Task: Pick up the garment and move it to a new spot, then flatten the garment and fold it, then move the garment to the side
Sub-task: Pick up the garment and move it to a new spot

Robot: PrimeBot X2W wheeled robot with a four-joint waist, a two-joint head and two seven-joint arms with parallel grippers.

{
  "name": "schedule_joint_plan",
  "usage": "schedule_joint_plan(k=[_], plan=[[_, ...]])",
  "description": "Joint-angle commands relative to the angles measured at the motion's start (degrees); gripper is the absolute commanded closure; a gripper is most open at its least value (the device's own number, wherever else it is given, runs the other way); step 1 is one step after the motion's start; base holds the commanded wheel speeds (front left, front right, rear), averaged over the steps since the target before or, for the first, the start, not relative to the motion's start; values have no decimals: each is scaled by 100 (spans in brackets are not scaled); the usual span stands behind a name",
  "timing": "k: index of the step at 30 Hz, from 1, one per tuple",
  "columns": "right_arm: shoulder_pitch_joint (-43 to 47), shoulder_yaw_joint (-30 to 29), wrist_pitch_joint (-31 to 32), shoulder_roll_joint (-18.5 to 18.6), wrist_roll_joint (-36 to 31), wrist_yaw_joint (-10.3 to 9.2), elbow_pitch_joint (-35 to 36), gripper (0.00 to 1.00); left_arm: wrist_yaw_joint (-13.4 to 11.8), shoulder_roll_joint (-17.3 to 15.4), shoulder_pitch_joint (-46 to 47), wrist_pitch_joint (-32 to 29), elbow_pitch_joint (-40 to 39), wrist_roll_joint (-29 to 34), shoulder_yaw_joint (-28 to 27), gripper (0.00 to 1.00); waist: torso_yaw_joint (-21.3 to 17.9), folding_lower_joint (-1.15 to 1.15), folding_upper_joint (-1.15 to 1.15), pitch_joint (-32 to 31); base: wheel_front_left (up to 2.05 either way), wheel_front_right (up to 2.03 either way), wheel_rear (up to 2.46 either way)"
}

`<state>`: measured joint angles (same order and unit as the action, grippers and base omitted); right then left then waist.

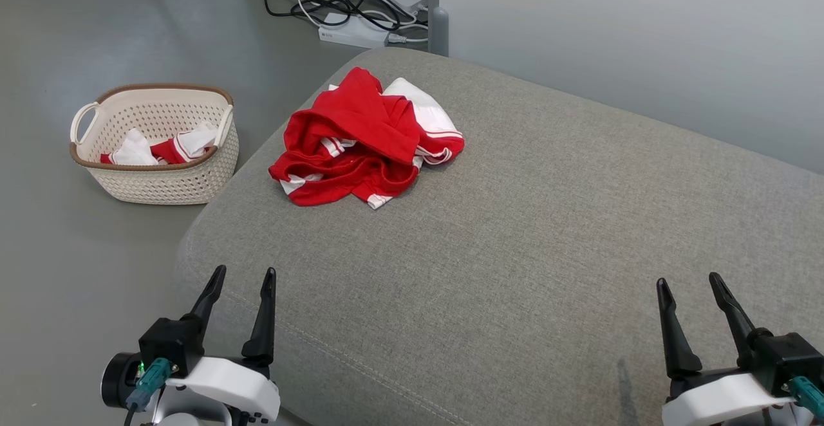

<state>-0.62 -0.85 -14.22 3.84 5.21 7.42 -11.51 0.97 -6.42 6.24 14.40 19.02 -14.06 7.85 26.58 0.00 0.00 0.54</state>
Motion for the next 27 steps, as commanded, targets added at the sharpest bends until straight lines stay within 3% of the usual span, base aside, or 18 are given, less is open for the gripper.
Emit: schedule_joint_plan(k=[1,10,14,21,23,27], plan=[[-136,151,-78,66,50,7,147,0,3,-78,295,60,-150,-32,-181,0,5,0,0,2,0,0,0],[-130,161,-78,83,49,7,154,0,29,-52,396,-4,-98,-258,-224,0,13,0,0,92,0,0,0],[-202,180,-78,114,32,7,174,0,170,-85,646,-240,-155,-487,-274,0,-56,0,0,232,0,0,0],[-395,250,-78,213,-29,7,312,0,506,-547,2017,-1379,-413,-1106,-369,0,-344,0,0,688,0,0,0],[-519,280,-78,253,-60,7,397,0,581,-862,2792,-2036,-317,-1401,-363,0,-545,0,0,941,0,0,0],[-709,333,-78,298,-110,7,519,0,629,-1171,3778,-2693,25,-1972,-447,0,-862,0,0,1307,0,0,0]])
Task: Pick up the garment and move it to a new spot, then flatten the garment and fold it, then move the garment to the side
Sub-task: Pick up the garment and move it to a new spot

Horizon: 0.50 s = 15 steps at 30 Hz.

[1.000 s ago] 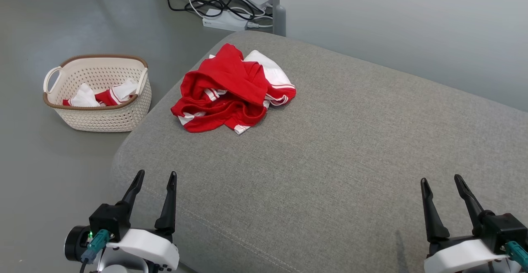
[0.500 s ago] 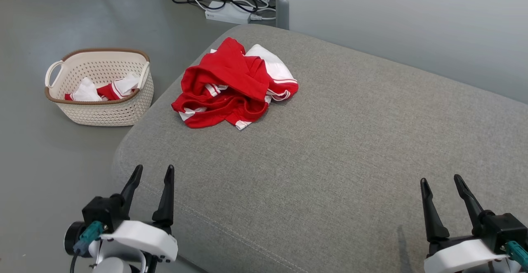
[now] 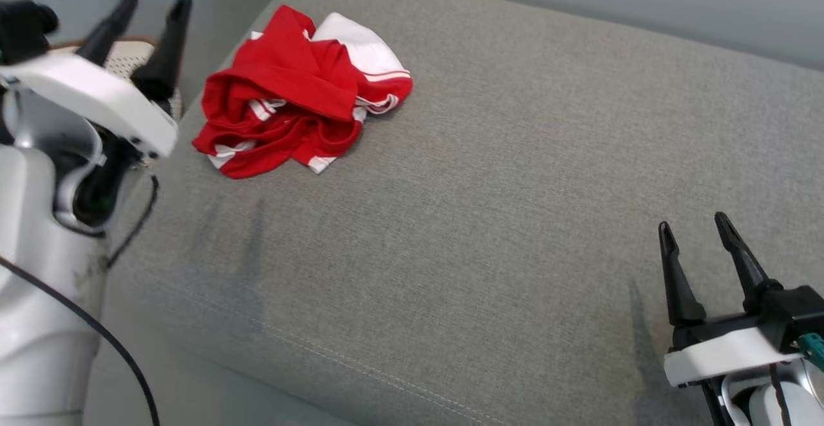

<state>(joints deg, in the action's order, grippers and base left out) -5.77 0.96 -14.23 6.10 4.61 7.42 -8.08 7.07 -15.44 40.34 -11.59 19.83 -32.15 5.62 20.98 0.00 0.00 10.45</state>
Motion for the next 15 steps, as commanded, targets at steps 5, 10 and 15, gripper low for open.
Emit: schedule_joint_plan(k=[5,10,15], plan=[[-437,221,-77,105,-83,7,299,0,31,-701,1364,-531,720,-483,-365,0,-729,0,0,800,0,0,0],[-661,335,-77,141,-108,7,355,0,36,-1091,1935,-755,1546,-613,-451,0,-1130,0,0,1257,0,0,0],[-852,400,-77,177,-121,7,380,0,38,-1349,2138,-851,2288,-790,-573,0,-1412,0,0,1660,0,0,0]])
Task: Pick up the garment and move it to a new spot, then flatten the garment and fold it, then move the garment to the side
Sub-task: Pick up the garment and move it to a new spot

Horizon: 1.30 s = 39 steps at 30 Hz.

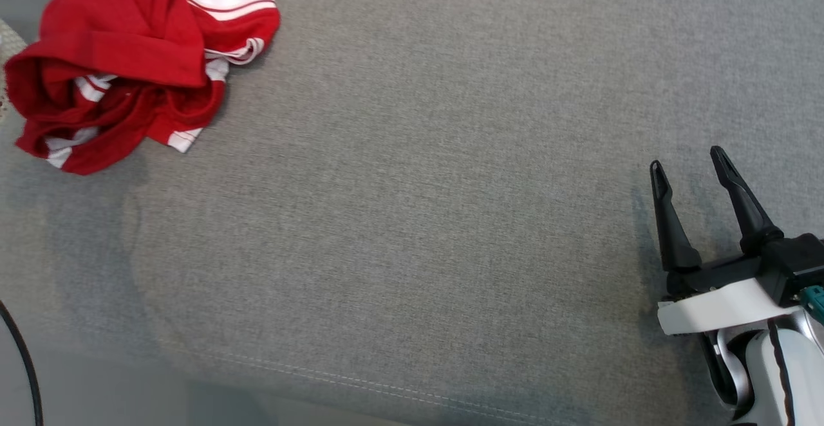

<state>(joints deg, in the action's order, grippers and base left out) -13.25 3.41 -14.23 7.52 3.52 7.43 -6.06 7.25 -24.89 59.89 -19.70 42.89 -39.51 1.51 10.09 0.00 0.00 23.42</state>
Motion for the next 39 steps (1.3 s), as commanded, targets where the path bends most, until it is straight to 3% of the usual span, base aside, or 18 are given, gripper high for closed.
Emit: schedule_joint_plan(k=[1,7,14,15,17,27,39], plan=[[-104,155,-77,35,-12,6,178,0,20,-404,183,-39,-18,-54,-163,0,-323,0,0,364,0,0,0],[-280,203,-77,79,-24,6,215,0,23,-592,169,-99,686,-235,-145,0,-484,0,0,760,0,0,0],[-404,175,-77,109,-52,6,234,0,23,-508,166,-117,1313,-392,-65,0,-462,0,0,920,0,0,0],[-413,180,-77,108,-53,6,226,0,23,-497,175,-138,1372,-413,-53,12,-456,0,0,918,0,0,0],[-436,188,-77,112,-55,6,223,0,23,-498,185,-145,1459,-410,5,100,-443,0,0,899,0,0,0],[-309,95,-77,88,8,6,134,0,24,-549,215,189,1480,-428,263,100,-365,0,0,489,0,0,0],[22,-156,-77,-51,92,6,144,0,24,-710,108,946,779,-252,791,100,-275,0,0,-241,0,0,0]])
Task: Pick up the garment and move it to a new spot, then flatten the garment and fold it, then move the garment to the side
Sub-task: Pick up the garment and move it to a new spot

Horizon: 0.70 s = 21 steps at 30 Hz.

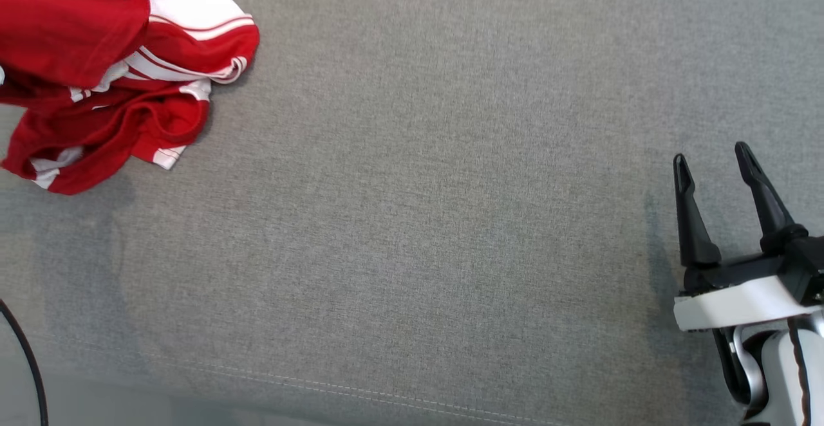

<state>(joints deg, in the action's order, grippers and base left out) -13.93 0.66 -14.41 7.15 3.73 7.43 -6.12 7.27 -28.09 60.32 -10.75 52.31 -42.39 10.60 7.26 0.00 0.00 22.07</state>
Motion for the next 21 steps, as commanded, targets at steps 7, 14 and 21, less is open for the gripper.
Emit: schedule_joint_plan(k=[7,14,21], plan=[[371,-3,-59,-135,90,6,241,0,-80,-226,-485,717,-769,124,-72,100,-11,0,0,-394,0,0,0],[603,-66,-59,-264,110,6,234,0,-522,223,-1625,1259,-1734,149,-38,100,-49,0,0,-667,0,0,0],[660,-196,-59,-314,121,6,268,0,-1017,361,-2132,1278,-3128,666,412,100,-226,0,0,-870,0,0,0]])
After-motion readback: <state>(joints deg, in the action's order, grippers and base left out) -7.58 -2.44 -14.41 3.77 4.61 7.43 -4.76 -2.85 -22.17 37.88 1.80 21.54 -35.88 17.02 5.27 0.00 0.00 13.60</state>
